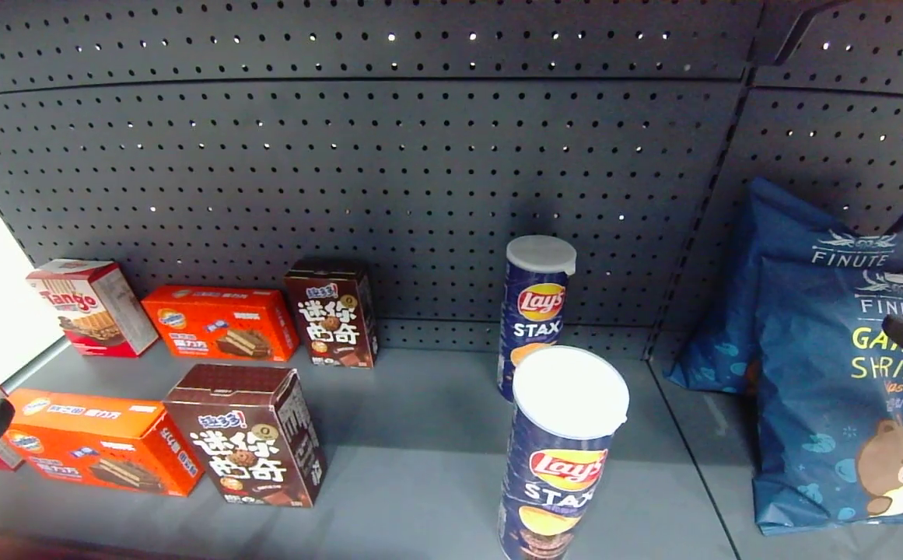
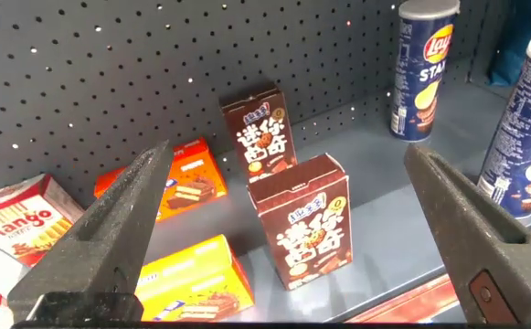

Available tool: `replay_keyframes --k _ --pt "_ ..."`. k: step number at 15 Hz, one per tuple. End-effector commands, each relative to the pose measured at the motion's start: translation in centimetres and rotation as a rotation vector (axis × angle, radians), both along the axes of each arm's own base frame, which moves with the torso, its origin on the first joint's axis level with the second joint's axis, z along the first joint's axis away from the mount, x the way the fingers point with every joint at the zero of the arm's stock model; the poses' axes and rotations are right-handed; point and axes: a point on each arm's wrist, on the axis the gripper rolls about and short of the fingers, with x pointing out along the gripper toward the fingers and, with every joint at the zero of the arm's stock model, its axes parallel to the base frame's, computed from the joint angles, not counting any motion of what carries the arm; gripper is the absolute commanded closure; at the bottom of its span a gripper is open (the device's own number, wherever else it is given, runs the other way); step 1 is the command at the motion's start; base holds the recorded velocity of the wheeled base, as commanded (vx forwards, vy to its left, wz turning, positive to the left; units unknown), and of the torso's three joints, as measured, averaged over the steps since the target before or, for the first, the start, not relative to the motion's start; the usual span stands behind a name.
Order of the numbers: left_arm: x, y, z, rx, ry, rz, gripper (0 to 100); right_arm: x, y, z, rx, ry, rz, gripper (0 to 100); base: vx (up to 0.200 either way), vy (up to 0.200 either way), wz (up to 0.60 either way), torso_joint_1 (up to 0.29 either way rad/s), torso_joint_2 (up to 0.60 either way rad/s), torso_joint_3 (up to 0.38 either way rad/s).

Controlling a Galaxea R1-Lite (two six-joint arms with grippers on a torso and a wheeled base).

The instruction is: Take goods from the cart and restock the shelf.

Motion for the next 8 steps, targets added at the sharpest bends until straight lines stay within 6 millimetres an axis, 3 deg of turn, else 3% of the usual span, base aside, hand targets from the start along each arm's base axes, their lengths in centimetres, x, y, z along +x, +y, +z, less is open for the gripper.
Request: replay_keyframes --k 1,8 --pt "0.16 -0.02 -0.06 0.0 0.007 -0.001 0 0.06 0.01 -0.07 -0.002 0.003 0.001 0 0.0 0.0 0.0 0.0 0.0 0.0" --pt "0.12 -0.01 0.11 -0.024 0.007 0.0 0 0.16 0.04 -0.05 -0.002 0.004 0.006 0 0.0 0.0 0.0 0.0 0.0 0.0"
